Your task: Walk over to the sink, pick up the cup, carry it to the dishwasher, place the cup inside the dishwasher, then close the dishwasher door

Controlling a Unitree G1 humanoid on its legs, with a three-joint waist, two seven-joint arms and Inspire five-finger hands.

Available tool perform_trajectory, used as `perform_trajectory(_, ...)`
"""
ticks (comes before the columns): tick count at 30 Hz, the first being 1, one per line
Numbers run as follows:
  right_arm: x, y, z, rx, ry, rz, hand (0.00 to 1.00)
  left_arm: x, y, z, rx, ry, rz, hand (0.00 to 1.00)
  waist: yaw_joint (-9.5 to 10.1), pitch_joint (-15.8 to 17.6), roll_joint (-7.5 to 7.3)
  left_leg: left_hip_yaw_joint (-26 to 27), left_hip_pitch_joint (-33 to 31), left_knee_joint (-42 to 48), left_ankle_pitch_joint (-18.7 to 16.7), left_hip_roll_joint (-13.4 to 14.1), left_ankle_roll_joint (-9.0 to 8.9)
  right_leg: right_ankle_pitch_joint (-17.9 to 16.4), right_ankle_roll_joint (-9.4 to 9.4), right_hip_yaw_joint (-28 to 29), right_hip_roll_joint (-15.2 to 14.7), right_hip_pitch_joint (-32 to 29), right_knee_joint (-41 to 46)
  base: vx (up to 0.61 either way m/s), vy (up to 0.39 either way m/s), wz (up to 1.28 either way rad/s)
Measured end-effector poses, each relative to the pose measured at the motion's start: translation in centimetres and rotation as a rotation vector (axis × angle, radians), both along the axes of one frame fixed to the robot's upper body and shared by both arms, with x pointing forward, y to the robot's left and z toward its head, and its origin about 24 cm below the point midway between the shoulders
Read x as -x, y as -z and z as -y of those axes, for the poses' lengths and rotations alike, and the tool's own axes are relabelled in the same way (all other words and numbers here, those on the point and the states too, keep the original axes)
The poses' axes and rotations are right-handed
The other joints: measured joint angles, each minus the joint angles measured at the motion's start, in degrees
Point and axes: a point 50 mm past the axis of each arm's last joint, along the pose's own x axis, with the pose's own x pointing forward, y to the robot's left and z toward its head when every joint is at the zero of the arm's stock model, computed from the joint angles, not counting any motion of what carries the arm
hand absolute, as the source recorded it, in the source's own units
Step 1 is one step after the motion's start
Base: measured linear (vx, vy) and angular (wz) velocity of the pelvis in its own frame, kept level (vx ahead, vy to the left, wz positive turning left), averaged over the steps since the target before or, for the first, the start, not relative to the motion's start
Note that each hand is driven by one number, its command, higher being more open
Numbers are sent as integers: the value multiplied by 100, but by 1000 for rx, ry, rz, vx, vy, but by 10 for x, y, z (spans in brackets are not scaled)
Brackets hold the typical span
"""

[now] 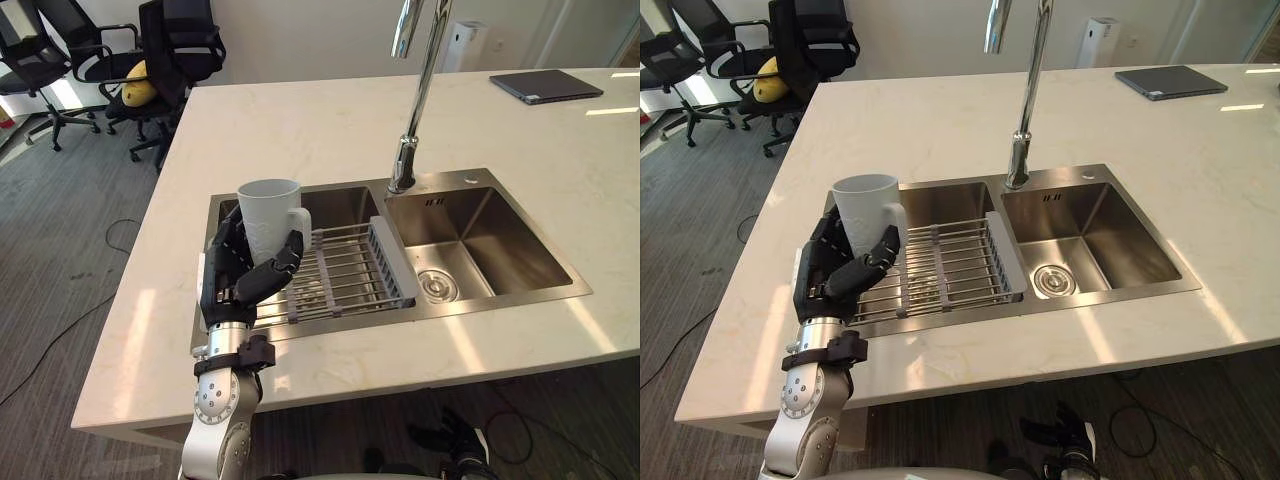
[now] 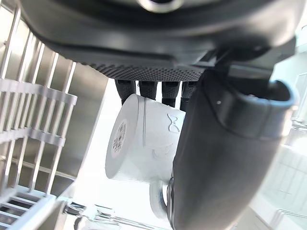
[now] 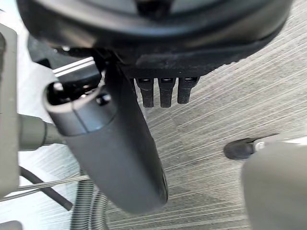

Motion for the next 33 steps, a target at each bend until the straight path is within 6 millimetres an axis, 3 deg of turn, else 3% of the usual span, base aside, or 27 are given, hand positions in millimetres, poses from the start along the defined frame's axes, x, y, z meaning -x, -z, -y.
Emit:
perform_trajectory(4, -15, -7, -7, -6, 2, 63, 90, 2, -11, 1, 9, -2, 57, 30, 88, 73, -96, 194, -344, 743, -357, 180, 13, -90, 61, 192, 68, -319, 443, -53, 13, -28)
perform_trajectory(7, -24, -10, -8, 4, 9, 86, 90, 1, -13, 6, 9, 20, 68, 30, 92, 170, -211, 211, -484, 950, -451, 164, 136, -170, 172, 175, 10, -481, 734, -144, 19, 0)
perform_trajectory(9, -22, -7, -9, 2, 13, 68, 90, 1, -11, 6, -8, 15, 60, 30, 146, 217, -188, 181, -488, 943, -407, 178, 247, -1095, 219, -148, -128, -736, 2530, -89, 16, 16)
perform_trajectory(10, -20, -5, -9, -1, 13, 56, 90, 1, -11, 6, -10, 14, 61, 30, 182, 211, -189, 151, -506, 944, -361, 153, 230, -1329, 364, -215, -196, -645, 2925, -44, -18, 20)
perform_trajectory(12, -18, -3, -11, -5, 11, 44, 90, 1, -12, 6, -7, 10, 74, 30, 317, 128, -268, 73, -721, 1008, -244, 106, 155, -1732, 485, -218, -272, -299, 3040, -40, -92, 17)
perform_trajectory(13, -20, -4, -11, -4, 9, 49, 90, 2, -13, 6, -5, 7, 79, 30, 368, 121, -278, 60, -839, 1052, -212, 99, 136, -1794, 453, -205, -272, -251, 2785, -58, -148, 15)
perform_trajectory(15, -32, -8, -8, 4, 2, 78, 90, 2, -13, 8, 4, 5, 78, 30, 449, 69, -228, -77, -1282, 943, 69, 50, 71, -1815, 387, -247, -171, -239, 1862, -92, -140, 21)
perform_trajectory(17, -40, -11, -3, 10, 21, 98, 90, 1, -13, 11, 11, 19, 71, 30, 439, 145, -128, -285, -1478, 856, 287, 113, 39, -1626, -25, -318, -14, -114, 1336, -104, -115, 43)
perform_trajectory(22, -37, -10, 4, 31, 80, 86, 90, 3, -16, 18, 15, 52, 85, 30, 355, 232, -106, -994, -1520, 791, 736, 238, -219, -1482, -304, -881, 218, 215, 1224, -156, -132, 65)
perform_trajectory(23, -40, -12, 4, 33, 86, 104, 90, 3, -18, 19, 21, 55, 96, 30, 329, 261, -118, -1035, -1580, 827, 733, 264, -187, -1407, -441, -1076, 192, 192, 1152, -197, -72, 63)
perform_trajectory(24, -40, -14, 5, 39, 87, 111, 90, 4, -20, 21, 29, 64, 104, 30, 320, 267, -119, -990, -1659, 1236, 482, 292, -70, -1381, -480, -1201, 164, 159, 1153, -170, -42, 64)
perform_trajectory(26, -37, -17, 8, 51, 92, 127, 90, 5, -24, 26, 36, 91, 122, 30, 289, 278, -138, -990, -1619, 1870, 73, 326, -13, -1333, -541, -1440, 64, 146, 1160, -229, 24, 71)
perform_trajectory(29, -39, -19, 9, 58, 92, 143, 90, 3, -28, 34, 53, 121, 142, 30, 174, 250, -102, -973, -1055, 1874, -328, 400, -62, -1201, -405, -1777, -204, 91, 1106, -194, 155, 70)
perform_trajectory(31, -39, -19, 9, 60, 94, 143, 90, 2, -30, 39, 67, 138, 156, 30, 172, 104, 138, -983, -542, 684, -429, 423, -300, -1109, -225, -1884, -215, -66, 1035, -135, 257, 41)
perform_trajectory(33, -37, -14, -7, 11, 86, 129, 90, -2, -23, 35, 33, 128, 132, 30, 219, 109, -62, -950, -487, 484, -249, 194, -203, -893, -79, -1817, -351, 10, 828, -65, 186, 10)
